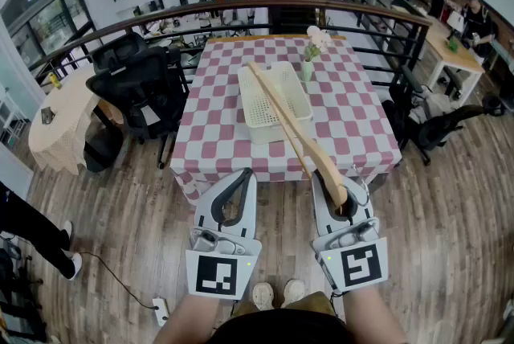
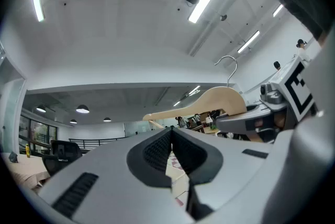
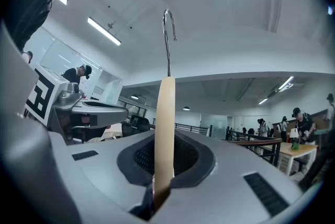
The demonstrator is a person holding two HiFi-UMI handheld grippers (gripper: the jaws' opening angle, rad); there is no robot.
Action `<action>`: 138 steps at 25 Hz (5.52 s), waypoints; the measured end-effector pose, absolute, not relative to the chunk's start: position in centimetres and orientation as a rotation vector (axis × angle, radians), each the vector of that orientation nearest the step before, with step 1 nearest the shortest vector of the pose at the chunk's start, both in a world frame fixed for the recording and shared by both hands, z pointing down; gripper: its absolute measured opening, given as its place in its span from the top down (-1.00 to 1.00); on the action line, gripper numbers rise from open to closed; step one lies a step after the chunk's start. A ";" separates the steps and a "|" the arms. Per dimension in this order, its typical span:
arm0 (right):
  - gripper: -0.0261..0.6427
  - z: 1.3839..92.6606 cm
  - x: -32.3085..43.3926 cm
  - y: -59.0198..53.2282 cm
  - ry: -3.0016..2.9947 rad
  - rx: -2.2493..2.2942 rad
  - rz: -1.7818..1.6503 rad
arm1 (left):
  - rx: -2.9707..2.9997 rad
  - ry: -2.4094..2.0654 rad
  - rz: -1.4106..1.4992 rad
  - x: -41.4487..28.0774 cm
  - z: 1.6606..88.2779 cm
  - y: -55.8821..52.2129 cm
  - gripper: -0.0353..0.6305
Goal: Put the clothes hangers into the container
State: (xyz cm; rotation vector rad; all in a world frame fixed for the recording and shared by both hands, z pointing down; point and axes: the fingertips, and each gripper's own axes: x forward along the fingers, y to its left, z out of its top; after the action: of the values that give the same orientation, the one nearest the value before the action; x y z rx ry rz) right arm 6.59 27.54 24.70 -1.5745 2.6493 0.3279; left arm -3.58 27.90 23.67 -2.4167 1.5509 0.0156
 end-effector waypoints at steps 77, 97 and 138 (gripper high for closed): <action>0.82 26.9 10.1 18.5 2.720 -1.445 0.320 | -2.376 1.581 0.023 -0.6 25.3 18.8 0.86; 0.82 28.0 7.4 6.4 2.733 -1.517 0.253 | -2.474 1.557 0.009 -3.6 26.6 6.2 0.86; 0.82 29.4 1.9 -11.9 2.710 -1.725 0.245 | -2.635 1.370 0.039 -8.7 28.1 -13.2 0.86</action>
State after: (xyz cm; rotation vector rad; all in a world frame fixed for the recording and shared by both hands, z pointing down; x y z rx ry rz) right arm 1.86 -11.85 29.42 -1.7246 2.7096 0.2453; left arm -8.69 -13.19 28.12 -2.6348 1.3700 0.0388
